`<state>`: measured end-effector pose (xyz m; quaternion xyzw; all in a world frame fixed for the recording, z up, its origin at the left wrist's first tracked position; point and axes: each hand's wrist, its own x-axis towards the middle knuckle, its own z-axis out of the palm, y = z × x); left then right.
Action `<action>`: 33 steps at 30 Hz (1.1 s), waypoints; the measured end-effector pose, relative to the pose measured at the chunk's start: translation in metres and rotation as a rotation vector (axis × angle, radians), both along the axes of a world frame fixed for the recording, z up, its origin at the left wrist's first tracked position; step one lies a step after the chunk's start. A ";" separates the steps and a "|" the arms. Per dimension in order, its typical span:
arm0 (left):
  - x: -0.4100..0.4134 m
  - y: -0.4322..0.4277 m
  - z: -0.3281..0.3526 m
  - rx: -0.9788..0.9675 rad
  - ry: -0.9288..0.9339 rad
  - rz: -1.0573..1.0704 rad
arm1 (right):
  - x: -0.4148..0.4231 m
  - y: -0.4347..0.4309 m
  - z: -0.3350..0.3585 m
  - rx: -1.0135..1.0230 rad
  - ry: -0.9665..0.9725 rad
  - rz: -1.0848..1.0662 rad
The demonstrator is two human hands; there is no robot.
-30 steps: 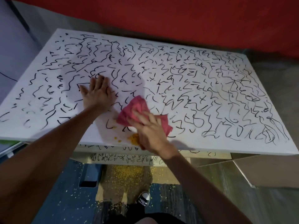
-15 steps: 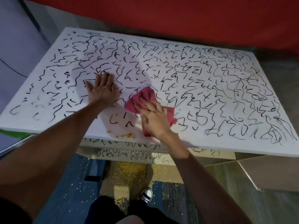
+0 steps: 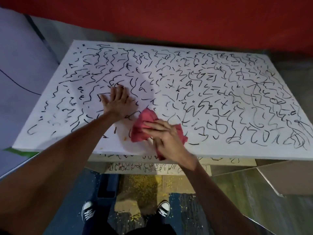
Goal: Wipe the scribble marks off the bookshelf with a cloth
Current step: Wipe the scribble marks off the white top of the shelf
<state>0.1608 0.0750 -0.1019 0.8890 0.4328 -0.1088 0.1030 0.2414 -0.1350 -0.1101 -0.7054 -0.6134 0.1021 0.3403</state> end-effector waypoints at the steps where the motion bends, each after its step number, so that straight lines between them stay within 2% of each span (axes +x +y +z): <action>1: -0.001 0.005 -0.001 -0.025 0.015 -0.025 | -0.003 0.007 0.001 -0.025 -0.032 -0.013; 4: -0.001 0.016 -0.003 -0.083 0.043 -0.105 | -0.021 0.009 -0.001 -0.038 -0.151 0.010; 6: -0.006 0.011 0.004 -0.164 -0.088 -0.095 | -0.031 -0.003 -0.005 -0.044 -0.130 0.059; 8: -0.024 0.009 0.011 -0.271 -0.261 -0.185 | -0.037 -0.016 -0.009 -0.070 -0.088 0.087; 11: -0.067 0.013 0.007 -0.130 -0.287 -0.449 | -0.039 -0.028 -0.002 -0.121 -0.008 0.078; 14: -0.115 0.034 0.000 -0.054 -0.289 -0.477 | -0.044 -0.003 0.016 -0.048 0.082 -0.052; 16: -0.144 0.050 0.001 0.034 -0.260 -0.447 | -0.051 0.031 0.020 -0.003 0.078 -0.168; 18: -0.170 0.076 -0.001 0.118 -0.181 -0.323 | -0.069 0.060 0.015 -0.049 -0.007 -0.288; 21: -0.201 0.103 -0.001 0.037 -0.238 0.075 | -0.092 0.066 0.010 -0.136 -0.060 -0.393; 24: -0.217 0.111 -0.008 -0.101 -0.351 0.313 | -0.122 0.080 0.022 -0.103 0.026 -0.272; 26: -0.217 0.112 -0.016 -0.196 -0.482 0.335 | -0.152 0.111 0.024 -0.066 -0.068 -0.198; 28: -0.216 0.111 -0.019 -0.211 -0.584 0.338 | -0.182 0.144 0.016 -0.192 -0.231 -0.116; 30: -0.219 0.111 -0.018 -0.222 -0.607 0.328 | -0.195 0.175 0.006 -0.328 -0.344 -0.040; 33: -0.222 0.113 -0.018 -0.223 -0.677 0.273 | -0.169 0.226 0.006 -0.531 -0.447 -0.074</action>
